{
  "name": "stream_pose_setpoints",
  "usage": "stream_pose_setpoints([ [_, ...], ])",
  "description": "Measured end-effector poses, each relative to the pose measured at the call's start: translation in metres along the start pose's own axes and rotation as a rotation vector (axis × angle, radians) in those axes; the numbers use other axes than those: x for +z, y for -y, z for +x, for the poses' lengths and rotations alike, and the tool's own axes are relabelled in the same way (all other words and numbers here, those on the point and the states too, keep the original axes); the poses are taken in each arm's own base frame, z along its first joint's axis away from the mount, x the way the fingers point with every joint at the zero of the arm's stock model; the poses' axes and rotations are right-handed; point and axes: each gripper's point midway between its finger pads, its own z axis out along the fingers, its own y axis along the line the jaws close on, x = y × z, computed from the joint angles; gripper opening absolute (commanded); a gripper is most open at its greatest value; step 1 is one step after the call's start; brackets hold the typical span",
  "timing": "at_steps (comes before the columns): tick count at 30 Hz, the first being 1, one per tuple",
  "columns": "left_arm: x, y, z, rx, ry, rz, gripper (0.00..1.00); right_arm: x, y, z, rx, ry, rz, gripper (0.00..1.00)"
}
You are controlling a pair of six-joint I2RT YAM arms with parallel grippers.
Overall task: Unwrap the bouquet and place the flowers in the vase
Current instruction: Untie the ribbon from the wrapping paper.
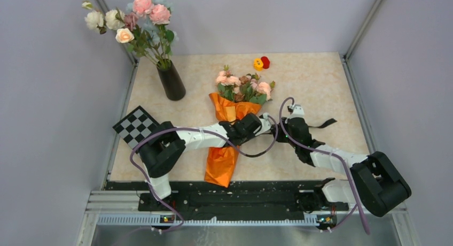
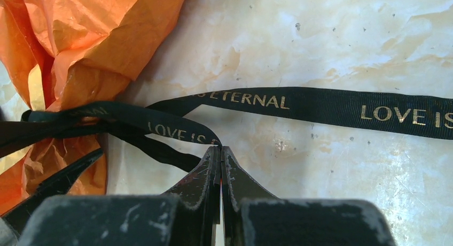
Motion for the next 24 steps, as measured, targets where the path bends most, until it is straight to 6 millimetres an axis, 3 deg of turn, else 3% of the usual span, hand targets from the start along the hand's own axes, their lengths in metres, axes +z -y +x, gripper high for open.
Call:
stream_pose_setpoints([
  [4,0.001,-0.002,0.0,0.002,0.004,-0.025,0.09,0.0,0.0,0.0,0.003,0.0,-0.001,0.0],
  [6,0.001,-0.004,0.0,0.003,0.006,-0.037,0.0,0.0,0.001,0.0,0.005,0.0,0.0,0.0],
  [16,-0.002,-0.006,0.001,-0.043,0.018,-0.072,0.0,0.0,0.004,0.001,0.008,0.0,0.007,0.0],
  [24,-0.038,-0.023,-0.018,-0.244,0.136,-0.103,0.0,0.0,0.008,0.002,0.008,0.002,0.019,0.0],
])
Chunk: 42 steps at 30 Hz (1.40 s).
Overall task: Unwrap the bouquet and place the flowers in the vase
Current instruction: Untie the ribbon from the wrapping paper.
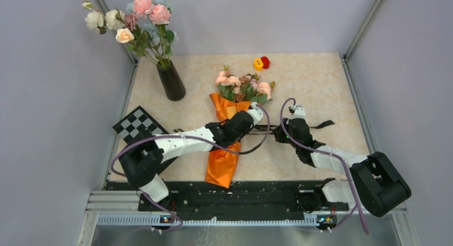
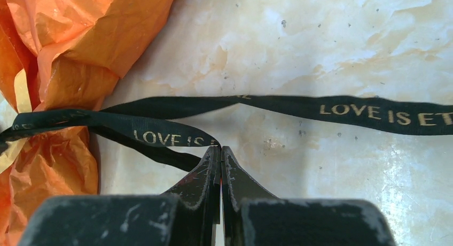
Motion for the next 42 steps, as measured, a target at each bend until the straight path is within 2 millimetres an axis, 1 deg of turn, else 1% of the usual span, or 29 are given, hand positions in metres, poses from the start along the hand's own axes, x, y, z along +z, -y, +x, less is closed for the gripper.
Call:
stream_pose_setpoints([
  [3,-0.009,-0.005,-0.003,-0.089,0.032,-0.001,0.0,0.0,0.002,-0.001,0.001,0.007,0.013,0.0],
  [6,-0.012,-0.01,0.005,-0.176,0.028,0.0,0.0,0.001,0.007,-0.004,0.007,0.019,0.035,0.0],
  [10,-0.01,-0.021,0.028,-0.305,0.003,-0.007,0.0,0.0,0.014,-0.002,0.015,0.023,0.069,0.0],
  [14,-0.011,-0.042,0.056,-0.471,-0.021,-0.029,0.0,0.0,0.02,0.0,0.021,0.023,0.096,0.0],
  [17,-0.014,-0.056,0.069,-0.589,-0.017,-0.046,0.0,0.001,0.023,0.002,0.025,0.022,0.113,0.0],
  [20,-0.018,-0.066,0.078,-0.713,-0.003,-0.046,0.0,0.003,0.026,0.004,0.032,0.017,0.128,0.0],
  [22,-0.019,-0.07,0.085,-0.784,0.001,-0.049,0.0,0.003,0.028,0.007,0.035,0.01,0.14,0.0],
  [26,-0.022,-0.078,0.108,-0.92,-0.02,-0.071,0.0,0.004,0.032,0.011,0.052,-0.001,0.158,0.0],
  [31,-0.026,-0.078,0.129,-1.065,-0.023,-0.08,0.0,0.002,0.037,0.016,0.074,-0.005,0.18,0.0],
  [32,-0.026,-0.079,0.132,-1.083,-0.025,-0.086,0.0,0.001,0.04,0.018,0.074,-0.007,0.19,0.02],
  [33,-0.026,-0.079,0.135,-1.101,-0.028,-0.086,0.0,0.001,0.041,0.018,0.077,-0.002,0.196,0.08],
  [35,-0.026,-0.079,0.139,-1.125,-0.034,-0.087,0.11,0.0,0.042,0.018,0.078,-0.001,0.197,0.22],
  [36,-0.026,-0.079,0.138,-1.127,-0.033,-0.083,0.2,0.0,0.041,0.017,0.075,0.0,0.195,0.29],
  [37,-0.027,-0.078,0.136,-1.128,-0.03,-0.072,0.26,-0.001,0.04,0.016,0.073,0.002,0.191,0.37],
  [39,-0.029,-0.077,0.134,-1.117,-0.025,-0.06,0.37,-0.003,0.037,0.011,0.066,0.014,0.175,0.47],
  [42,-0.035,-0.081,0.124,-1.085,-0.007,-0.048,0.48,-0.007,0.029,0.002,0.054,0.037,0.14,0.58],
])
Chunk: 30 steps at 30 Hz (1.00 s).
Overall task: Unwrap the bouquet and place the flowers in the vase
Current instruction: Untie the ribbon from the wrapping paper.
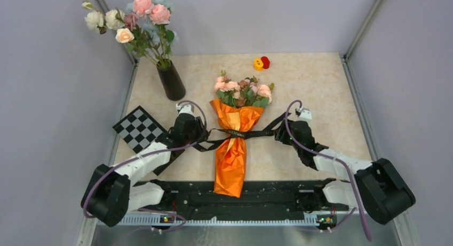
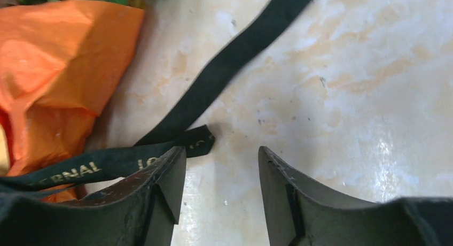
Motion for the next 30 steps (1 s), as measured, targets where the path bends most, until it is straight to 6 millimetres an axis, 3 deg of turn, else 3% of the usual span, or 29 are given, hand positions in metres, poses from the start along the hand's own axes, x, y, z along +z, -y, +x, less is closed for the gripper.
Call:
stream_pose_setpoints([
  [7,-0.03,0.039,-0.047,0.13,0.104,0.129,0.66,-0.015,-0.026,-0.017,-0.075,0.024,-0.138,0.74],
  [11,-0.043,0.068,-0.057,0.232,0.115,0.241,0.68,-0.02,-0.051,-0.027,-0.134,0.013,-0.245,0.79],
  [15,-0.038,0.097,-0.045,0.371,0.059,0.322,0.76,-0.02,-0.078,-0.033,-0.207,-0.016,-0.361,0.81],
  [20,-0.019,0.13,-0.008,0.564,-0.041,0.371,0.81,-0.007,-0.094,-0.026,-0.268,-0.093,-0.436,0.82],
  [24,-0.007,0.133,0.015,0.665,-0.087,0.349,0.82,0.0,-0.095,-0.012,-0.29,-0.165,-0.474,0.82],
  [30,0.007,0.123,0.017,0.728,-0.093,0.282,0.83,0.009,-0.092,0.008,-0.311,-0.252,-0.495,0.81],
])
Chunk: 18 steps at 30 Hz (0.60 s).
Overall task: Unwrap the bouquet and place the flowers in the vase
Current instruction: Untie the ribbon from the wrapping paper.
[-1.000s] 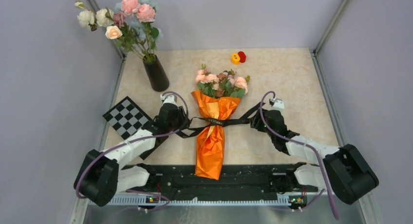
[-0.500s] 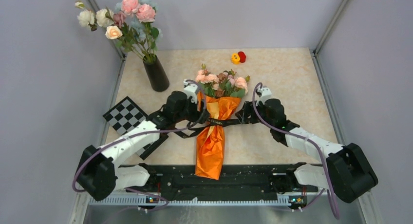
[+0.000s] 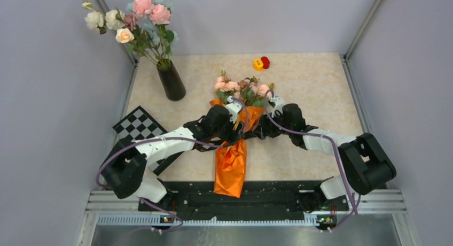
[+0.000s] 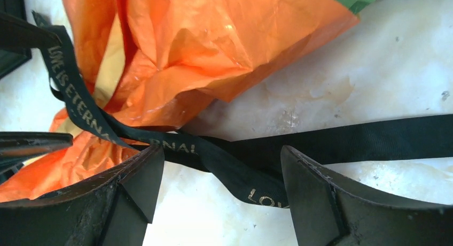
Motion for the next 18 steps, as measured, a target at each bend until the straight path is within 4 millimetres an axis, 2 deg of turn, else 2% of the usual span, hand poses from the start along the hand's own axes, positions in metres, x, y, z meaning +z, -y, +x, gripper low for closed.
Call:
stream_pose_setpoints([
  [2,0.003,-0.002,0.001,0.011,-0.007,-0.014,0.81,0.003,0.002,0.007,-0.001,-0.022,0.001,0.8],
  [7,0.01,-0.003,0.004,0.034,-0.027,-0.027,0.69,0.006,0.006,0.019,0.002,-0.062,0.005,0.74],
  [13,0.015,-0.003,0.004,0.043,-0.035,-0.032,0.52,0.008,0.007,0.023,0.001,-0.077,0.0,0.52],
  [15,0.016,-0.003,0.004,0.043,-0.038,-0.032,0.49,0.008,0.006,0.024,0.003,-0.08,-0.003,0.45],
  [18,0.017,-0.003,0.004,0.043,-0.039,-0.032,0.47,0.009,0.006,0.025,0.003,-0.083,-0.009,0.38],
])
